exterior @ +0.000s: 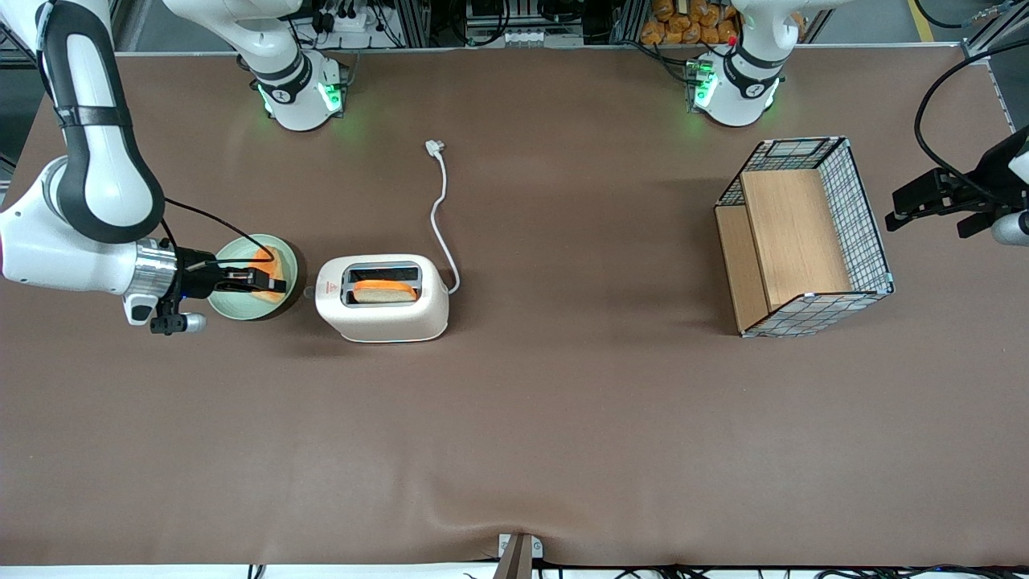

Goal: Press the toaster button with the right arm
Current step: 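Lower the right gripper beside the toaster's end button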

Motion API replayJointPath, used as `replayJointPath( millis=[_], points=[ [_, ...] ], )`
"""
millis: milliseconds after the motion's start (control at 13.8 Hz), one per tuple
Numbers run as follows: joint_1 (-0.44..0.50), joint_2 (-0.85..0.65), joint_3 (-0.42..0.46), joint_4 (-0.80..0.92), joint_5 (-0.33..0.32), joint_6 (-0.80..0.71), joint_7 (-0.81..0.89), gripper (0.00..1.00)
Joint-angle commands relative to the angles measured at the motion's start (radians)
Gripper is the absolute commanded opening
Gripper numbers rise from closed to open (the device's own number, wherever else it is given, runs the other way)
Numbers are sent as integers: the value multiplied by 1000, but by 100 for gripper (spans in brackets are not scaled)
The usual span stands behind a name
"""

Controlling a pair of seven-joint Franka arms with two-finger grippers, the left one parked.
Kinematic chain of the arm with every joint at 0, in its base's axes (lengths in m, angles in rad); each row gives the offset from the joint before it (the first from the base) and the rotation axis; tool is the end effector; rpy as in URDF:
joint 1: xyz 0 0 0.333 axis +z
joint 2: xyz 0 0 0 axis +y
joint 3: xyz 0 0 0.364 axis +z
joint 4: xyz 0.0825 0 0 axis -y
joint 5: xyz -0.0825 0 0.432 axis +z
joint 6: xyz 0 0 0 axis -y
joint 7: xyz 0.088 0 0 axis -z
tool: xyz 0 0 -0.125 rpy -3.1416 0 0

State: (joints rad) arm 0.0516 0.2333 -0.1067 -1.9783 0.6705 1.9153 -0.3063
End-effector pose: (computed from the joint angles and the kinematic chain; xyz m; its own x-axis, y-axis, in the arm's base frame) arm 0.6211 0.0226 0.3454 0.9828 -0.0197 -0.1837 -0.1212 -0.8192 -0.5606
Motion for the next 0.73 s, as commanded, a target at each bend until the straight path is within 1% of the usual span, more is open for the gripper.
replayJointPath(
  millis=[0, 291, 654],
  points=[
    [1, 4, 5, -14, 32, 22, -28, 0],
    [10, 9, 7, -28, 32, 27, -28, 0],
    [33, 18, 7, -59, 50, 90, -56, 0]
  ],
)
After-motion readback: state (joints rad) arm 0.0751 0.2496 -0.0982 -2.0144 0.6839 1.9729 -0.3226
